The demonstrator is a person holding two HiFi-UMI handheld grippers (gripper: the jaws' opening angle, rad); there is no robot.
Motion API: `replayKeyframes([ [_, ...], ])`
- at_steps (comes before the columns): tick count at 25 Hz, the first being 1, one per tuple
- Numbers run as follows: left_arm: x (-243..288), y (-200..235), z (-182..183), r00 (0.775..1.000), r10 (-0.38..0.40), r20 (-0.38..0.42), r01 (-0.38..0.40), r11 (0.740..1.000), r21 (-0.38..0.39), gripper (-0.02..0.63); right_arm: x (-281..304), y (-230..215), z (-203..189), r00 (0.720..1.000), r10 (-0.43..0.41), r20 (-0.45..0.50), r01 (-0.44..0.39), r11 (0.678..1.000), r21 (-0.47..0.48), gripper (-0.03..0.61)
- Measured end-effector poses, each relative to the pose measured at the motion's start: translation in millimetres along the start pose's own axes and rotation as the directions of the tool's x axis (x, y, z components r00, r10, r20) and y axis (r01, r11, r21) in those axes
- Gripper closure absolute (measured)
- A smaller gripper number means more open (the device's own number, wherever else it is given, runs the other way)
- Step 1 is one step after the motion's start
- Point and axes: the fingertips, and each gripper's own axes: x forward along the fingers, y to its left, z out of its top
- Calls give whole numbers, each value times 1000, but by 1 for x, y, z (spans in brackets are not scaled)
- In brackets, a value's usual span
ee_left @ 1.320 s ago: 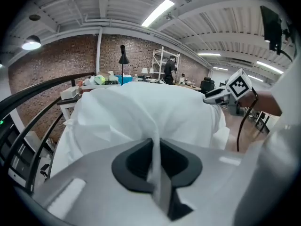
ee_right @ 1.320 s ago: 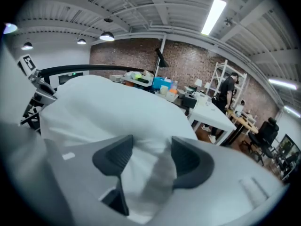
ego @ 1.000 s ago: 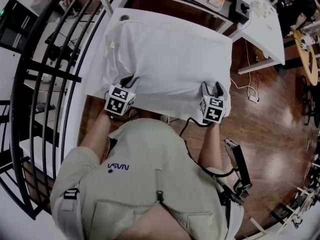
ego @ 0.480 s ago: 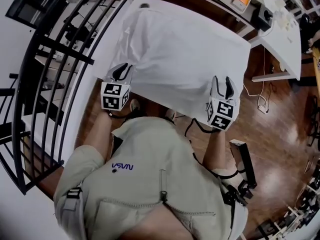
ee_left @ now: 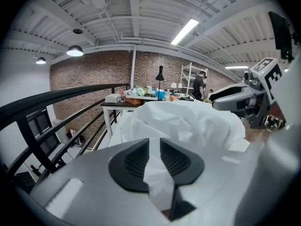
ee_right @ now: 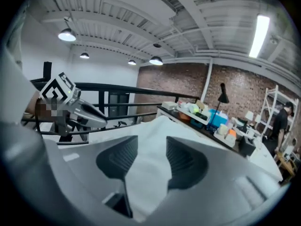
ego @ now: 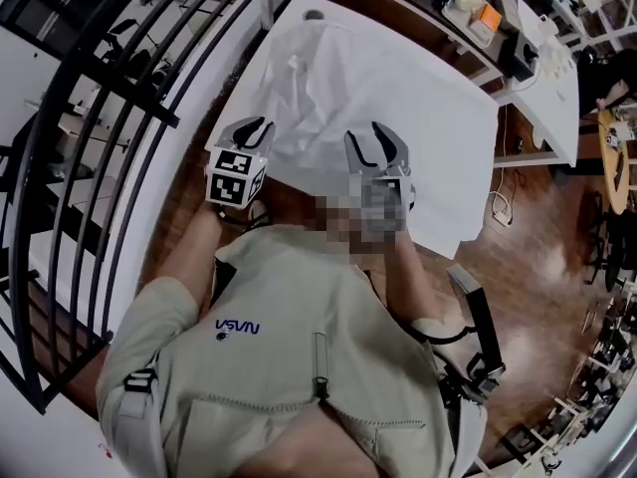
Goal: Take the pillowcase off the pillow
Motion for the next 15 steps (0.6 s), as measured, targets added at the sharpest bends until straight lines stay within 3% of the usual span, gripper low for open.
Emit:
replayKeyframes([
  [7, 27, -3, -4, 988, -151, -30, 152, 987, 44, 517, 49, 60, 9, 993, 5, -119, -9, 999, -38, 390],
  [11, 51, -11, -14, 972, -221, -81, 219, 975, -39, 413, 67, 59, -5, 977, -18, -214, 9, 999, -40, 390],
  [12, 55, -14, -16, 967, -236, -93, 232, 971, -59, 411, 72, 58, -12, 969, -24, -245, 16, 999, -37, 390],
  [14, 64, -22, -22, 955, -269, -123, 260, 962, -80, 413, 78, 58, -26, 953, -38, -300, 27, 999, -41, 436],
  [15, 67, -26, -26, 947, -286, -143, 278, 958, -74, 424, 79, 58, -32, 946, -45, -321, 32, 998, -47, 510],
])
